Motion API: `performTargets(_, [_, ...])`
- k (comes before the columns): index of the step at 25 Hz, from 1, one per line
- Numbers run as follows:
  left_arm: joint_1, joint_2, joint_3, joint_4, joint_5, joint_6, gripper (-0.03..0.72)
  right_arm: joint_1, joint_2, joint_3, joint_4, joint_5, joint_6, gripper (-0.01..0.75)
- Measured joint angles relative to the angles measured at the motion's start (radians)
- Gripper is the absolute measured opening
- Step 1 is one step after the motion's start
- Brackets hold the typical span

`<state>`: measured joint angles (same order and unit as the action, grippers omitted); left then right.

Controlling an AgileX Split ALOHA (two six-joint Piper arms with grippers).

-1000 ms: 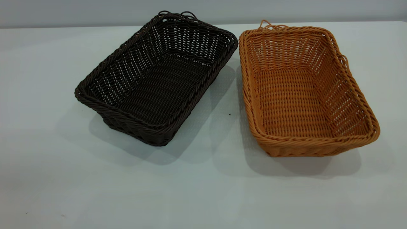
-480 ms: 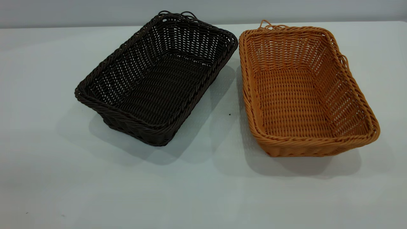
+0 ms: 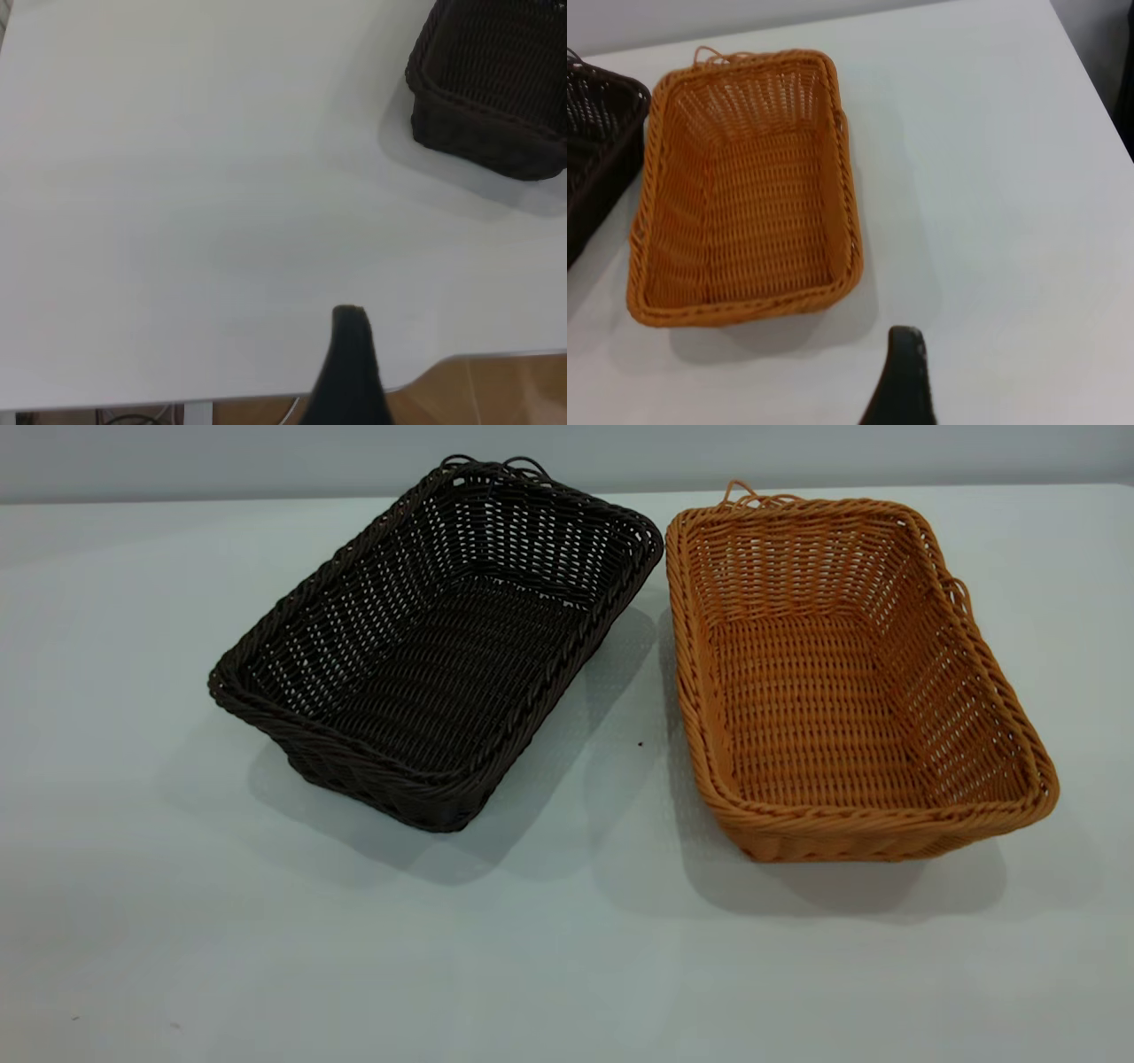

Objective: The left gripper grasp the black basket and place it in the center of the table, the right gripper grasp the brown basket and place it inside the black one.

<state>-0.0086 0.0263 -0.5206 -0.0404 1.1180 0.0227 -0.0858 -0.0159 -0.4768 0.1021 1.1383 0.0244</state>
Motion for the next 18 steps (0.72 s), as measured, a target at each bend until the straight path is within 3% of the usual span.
performTargets(5, [-0.002,0.267,-0.134,-0.005,-0.075,0.000,0.548,0.000,0.046,-0.067,0.021,0.009,0.030,0.565])
performTargets(11, [-0.002,0.661,-0.231,-0.006,-0.322,0.050,0.548,0.000,0.210,-0.100,0.022,0.027,0.034,0.565])
performTargets(18, [-0.002,1.124,-0.399,-0.138,-0.505,0.209,0.548,0.000,0.283,-0.101,0.022,0.010,0.034,0.565])
